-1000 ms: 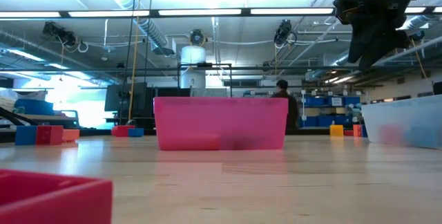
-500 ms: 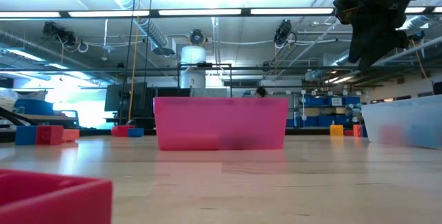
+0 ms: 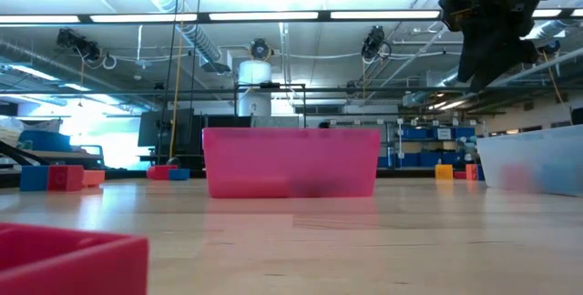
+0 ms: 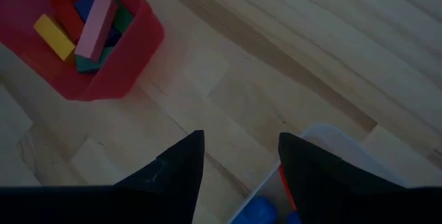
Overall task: Sort blocks by size
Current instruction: Put the blue block into the red bin
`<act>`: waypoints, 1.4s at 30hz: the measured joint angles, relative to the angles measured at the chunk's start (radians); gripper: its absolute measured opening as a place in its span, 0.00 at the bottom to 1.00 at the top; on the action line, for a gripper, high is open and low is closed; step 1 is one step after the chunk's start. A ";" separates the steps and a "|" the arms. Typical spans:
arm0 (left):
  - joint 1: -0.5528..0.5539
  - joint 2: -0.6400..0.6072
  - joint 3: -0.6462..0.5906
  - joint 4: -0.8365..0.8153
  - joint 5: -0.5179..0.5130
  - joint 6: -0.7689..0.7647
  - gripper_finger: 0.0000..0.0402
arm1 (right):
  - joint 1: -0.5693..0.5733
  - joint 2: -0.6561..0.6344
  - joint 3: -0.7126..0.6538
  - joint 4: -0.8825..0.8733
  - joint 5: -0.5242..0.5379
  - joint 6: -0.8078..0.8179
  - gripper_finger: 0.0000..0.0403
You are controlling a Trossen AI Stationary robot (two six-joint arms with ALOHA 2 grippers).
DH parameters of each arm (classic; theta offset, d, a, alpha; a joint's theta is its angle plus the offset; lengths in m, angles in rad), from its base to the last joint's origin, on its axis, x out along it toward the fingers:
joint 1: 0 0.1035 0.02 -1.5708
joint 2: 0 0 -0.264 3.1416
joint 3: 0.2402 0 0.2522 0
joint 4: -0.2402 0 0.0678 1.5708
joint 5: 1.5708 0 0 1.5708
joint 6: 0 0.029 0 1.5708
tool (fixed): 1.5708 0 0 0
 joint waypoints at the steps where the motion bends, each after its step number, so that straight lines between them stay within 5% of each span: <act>1: 0.000 0.000 0.000 -0.001 -0.006 0.000 0.58 | 0.000 0.000 0.000 0.001 0.000 -0.002 0.50; 15: 0.000 0.003 -0.025 0.007 -0.052 0.003 0.55 | 0.000 0.000 0.000 0.005 0.000 -0.006 0.49; 34: 0.000 0.008 -0.032 0.022 -0.096 0.002 0.35 | 0.000 0.000 0.000 0.035 0.000 -0.006 0.48; 42: 0.000 0.007 -0.030 0.006 -0.108 0.014 0.18 | 0.000 0.000 0.000 0.035 0.000 -0.006 0.48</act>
